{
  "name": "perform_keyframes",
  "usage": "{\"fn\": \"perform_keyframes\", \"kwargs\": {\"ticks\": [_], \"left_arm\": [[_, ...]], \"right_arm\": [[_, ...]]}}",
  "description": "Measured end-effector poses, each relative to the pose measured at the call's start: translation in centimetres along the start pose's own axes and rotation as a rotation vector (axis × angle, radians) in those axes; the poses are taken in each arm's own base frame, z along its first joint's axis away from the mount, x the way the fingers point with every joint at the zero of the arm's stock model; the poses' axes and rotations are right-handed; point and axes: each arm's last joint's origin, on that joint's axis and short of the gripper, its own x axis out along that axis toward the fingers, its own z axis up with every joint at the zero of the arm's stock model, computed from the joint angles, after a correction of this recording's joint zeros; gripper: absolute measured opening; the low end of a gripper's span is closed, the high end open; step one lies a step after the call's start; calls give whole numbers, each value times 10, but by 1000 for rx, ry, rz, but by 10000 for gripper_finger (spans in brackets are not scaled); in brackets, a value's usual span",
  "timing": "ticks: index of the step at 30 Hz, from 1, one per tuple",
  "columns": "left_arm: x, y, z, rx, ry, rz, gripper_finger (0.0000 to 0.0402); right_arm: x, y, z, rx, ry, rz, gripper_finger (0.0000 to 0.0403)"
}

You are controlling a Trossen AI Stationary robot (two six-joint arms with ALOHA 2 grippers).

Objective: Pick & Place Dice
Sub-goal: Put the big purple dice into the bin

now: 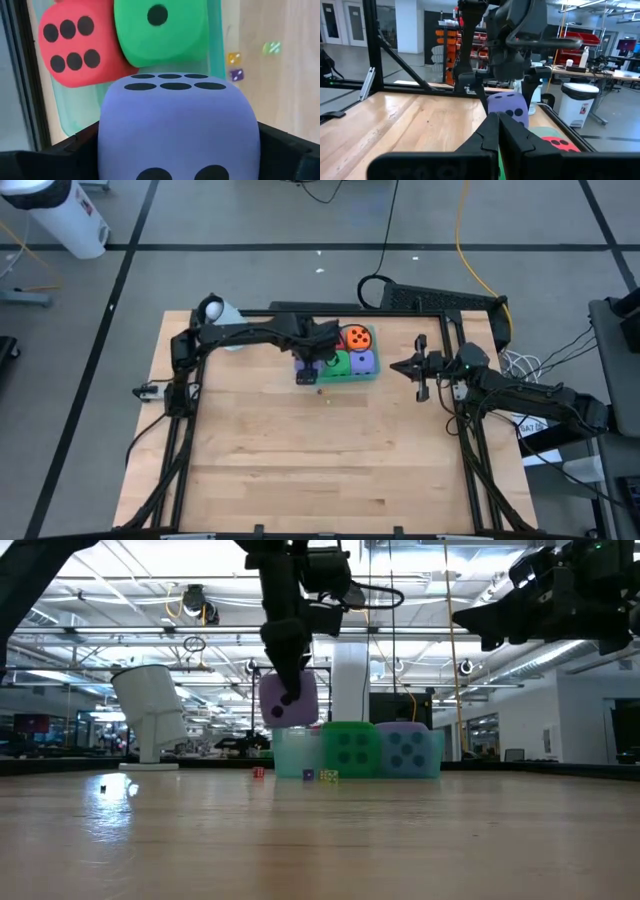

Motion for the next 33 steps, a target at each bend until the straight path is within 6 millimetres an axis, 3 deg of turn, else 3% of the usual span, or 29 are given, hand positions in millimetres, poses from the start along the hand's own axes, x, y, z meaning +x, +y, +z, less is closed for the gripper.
{"fn": "perform_keyframes", "kwargs": {"ticks": [10, 28, 33], "left_arm": [[-23, 11, 16, -90, -125, -20, 365], [14, 4, 7, -163, -83, -56, 365], [12, 6, 6, -158, -70, -57, 365]], "right_arm": [[1, -1, -1, -23, 7, -29, 0], [1, -1, -3, -14, 28, -21, 0], [1, -1, -4, -10, 35, -19, 0]]}}
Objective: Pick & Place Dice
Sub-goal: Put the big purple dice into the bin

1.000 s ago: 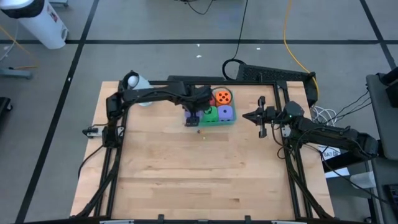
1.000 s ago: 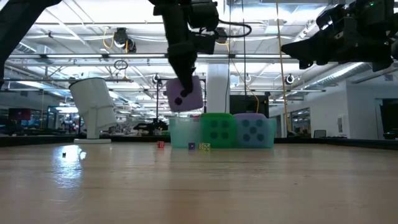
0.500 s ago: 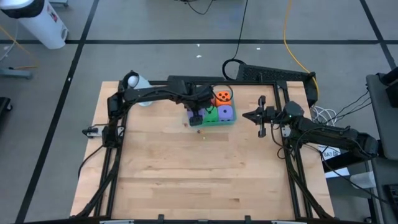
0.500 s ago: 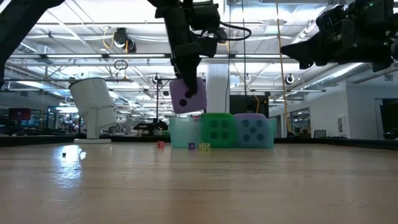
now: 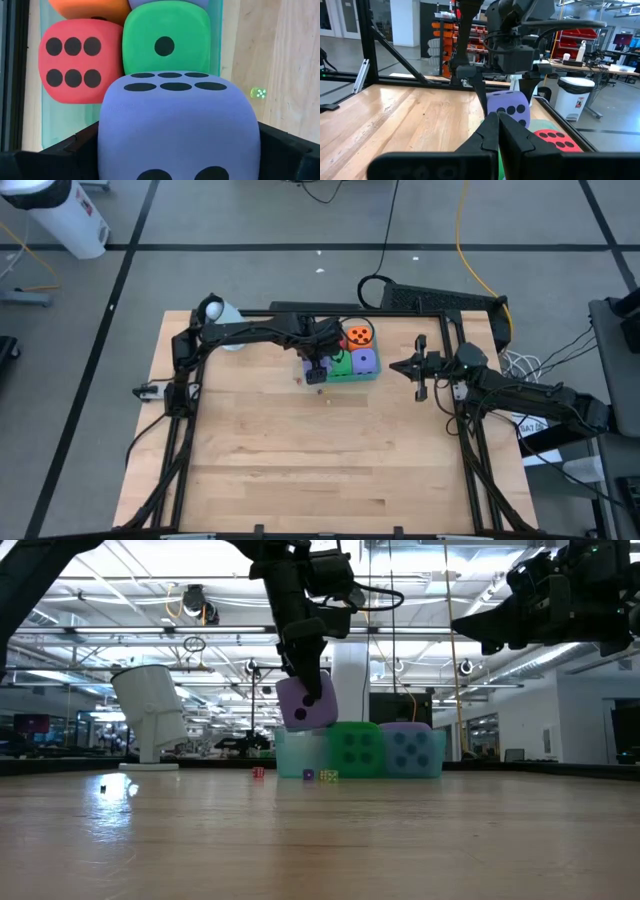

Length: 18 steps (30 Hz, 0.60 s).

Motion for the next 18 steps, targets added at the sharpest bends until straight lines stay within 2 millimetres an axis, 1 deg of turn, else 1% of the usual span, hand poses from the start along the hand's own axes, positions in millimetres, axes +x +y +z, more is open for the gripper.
{"fn": "perform_keyframes", "kwargs": {"ticks": [4, 8, 11, 13, 15, 18], "left_arm": [[-8, 0, 1, 3, 23, -8, 365], [-10, 0, -2, 14, 59, -14, 365], [-8, 1, 1, 45, 31, 6, 365], [-10, 2, 6, 61, -5, 33, 365], [-16, 8, 8, 89, -10, 91, 365], [-21, 25, 3, 102, 30, 133, 365]], "right_arm": [[0, 0, -1, 4, 9, 1, 0], [0, 0, -1, 2, 5, 0, 0], [0, 0, 0, 1, 2, 0, 0], [0, 0, -1, 2, 4, 0, 0], [0, 0, -1, 3, 6, 0, 0], [0, 0, -1, 3, 6, 0, 0]]}}
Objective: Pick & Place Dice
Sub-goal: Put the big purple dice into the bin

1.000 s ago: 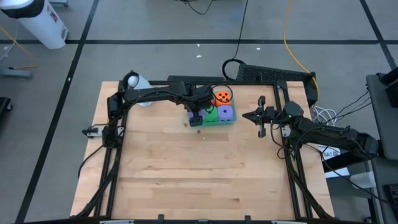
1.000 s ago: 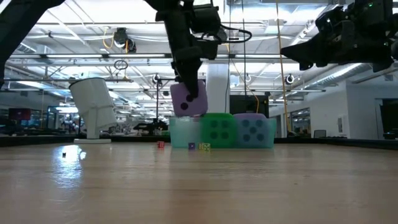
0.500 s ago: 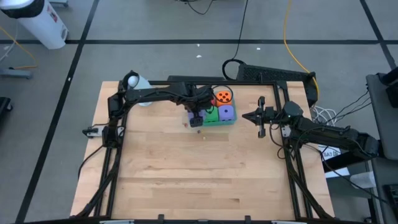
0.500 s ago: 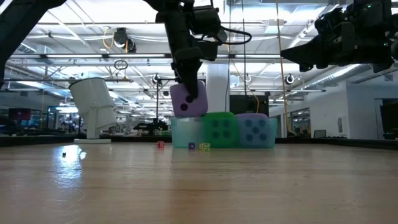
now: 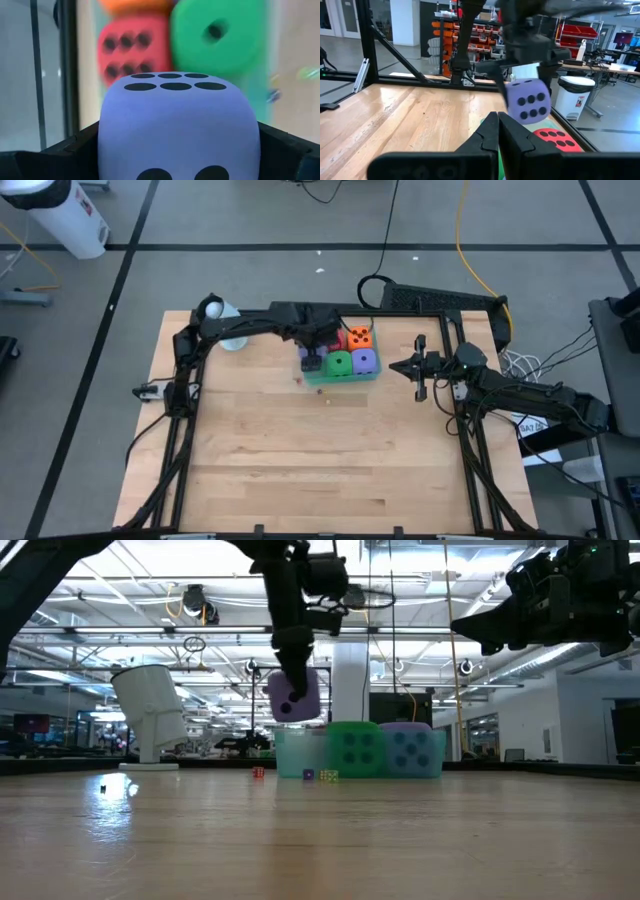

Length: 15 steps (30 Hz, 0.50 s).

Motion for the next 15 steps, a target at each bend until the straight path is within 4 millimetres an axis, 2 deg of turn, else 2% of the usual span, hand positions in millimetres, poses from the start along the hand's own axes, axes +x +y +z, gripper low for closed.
{"fn": "perform_keyframes", "kwargs": {"ticks": [7, 10, 15], "left_arm": [[4, 40, -17, -88, 35, -3, 365], [13, 48, -20, -105, 37, -34, 365], [28, 48, -18, -63, 60, -43, 365]], "right_arm": [[0, 0, 0, 0, 0, 0, 0], [0, 0, 0, 0, 1, 0, 0], [0, 0, 0, -4, 0, -3, 0]]}}
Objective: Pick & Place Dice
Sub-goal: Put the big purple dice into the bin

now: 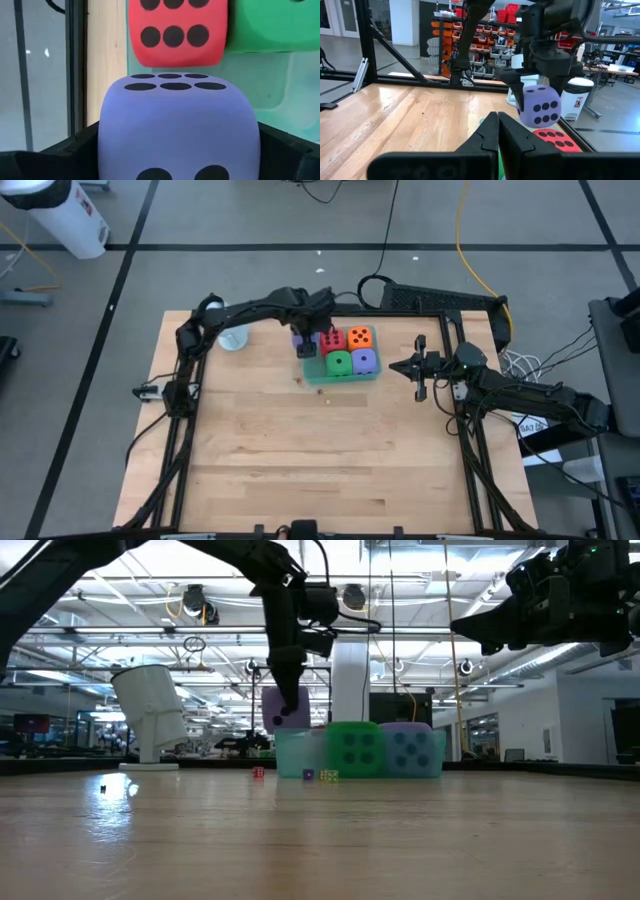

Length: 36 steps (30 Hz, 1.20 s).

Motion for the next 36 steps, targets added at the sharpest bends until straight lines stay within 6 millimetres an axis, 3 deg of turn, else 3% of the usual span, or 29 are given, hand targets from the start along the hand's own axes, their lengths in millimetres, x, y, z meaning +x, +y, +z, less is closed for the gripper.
{"fn": "perform_keyframes", "kwargs": {"ticks": [6, 15, 26, 36], "left_arm": [[4, 0, 2, 60, -4, 1, 365], [-13, 7, 16, 75, -89, 7, 365], [18, 3, 22, 27, -35, -36, 365], [28, 1, 33, 13, -109, -23, 365]], "right_arm": [[0, 0, 0, -4, 1, -1, 0], [0, 0, 1, -30, -11, -3, 0], [0, 0, 1, -27, -7, -1, 0], [0, 0, 1, -26, -6, 1, 0]]}}
